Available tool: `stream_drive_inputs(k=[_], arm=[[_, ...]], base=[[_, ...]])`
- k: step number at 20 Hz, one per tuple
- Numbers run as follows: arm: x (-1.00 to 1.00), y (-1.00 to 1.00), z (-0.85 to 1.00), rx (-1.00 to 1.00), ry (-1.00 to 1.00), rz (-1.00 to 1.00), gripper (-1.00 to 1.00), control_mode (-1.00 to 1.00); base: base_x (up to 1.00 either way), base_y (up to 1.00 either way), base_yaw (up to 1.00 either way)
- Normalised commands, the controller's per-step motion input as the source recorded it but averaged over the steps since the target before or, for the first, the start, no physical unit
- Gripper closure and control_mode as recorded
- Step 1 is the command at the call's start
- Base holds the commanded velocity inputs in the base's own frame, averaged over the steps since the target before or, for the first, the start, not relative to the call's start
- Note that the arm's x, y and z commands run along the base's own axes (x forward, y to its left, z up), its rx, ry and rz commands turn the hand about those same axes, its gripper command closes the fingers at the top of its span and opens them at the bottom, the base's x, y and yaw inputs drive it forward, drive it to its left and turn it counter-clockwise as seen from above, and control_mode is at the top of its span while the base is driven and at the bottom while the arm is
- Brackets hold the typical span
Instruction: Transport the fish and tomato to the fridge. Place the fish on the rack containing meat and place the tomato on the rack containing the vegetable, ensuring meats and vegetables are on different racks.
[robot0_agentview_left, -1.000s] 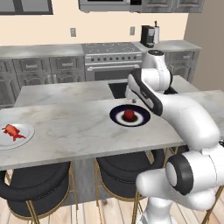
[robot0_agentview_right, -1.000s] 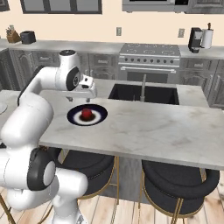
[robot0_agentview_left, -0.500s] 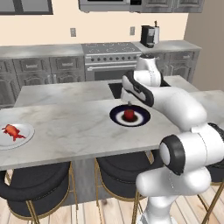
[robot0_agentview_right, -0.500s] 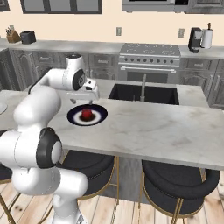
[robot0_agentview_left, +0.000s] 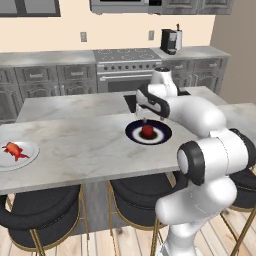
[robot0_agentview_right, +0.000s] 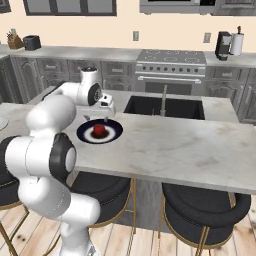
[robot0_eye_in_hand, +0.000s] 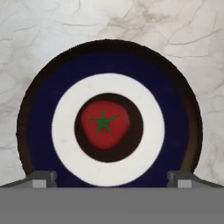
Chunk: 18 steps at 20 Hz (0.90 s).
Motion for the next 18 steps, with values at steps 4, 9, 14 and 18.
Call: stream_drive_inputs(k=[4,9,14,18], arm=[[0.29,0.07,-0.22,0.0,0.02,0.0,-1.0,-1.0],[0.2,0.02,-0.13,0.0,0.04,0.0,-1.0,-1.0],[0.0,0.0,-0.03,0.0,0.04,0.0,-1.0,-1.0],[-0.12,0.0,0.0,0.0,0.02,0.0,-1.0,-1.0]], base=[[0.0,0.0,0.0],[0.0,0.0,0.0],[0.0,0.0,0.0],[0.0,0.0,0.0]])
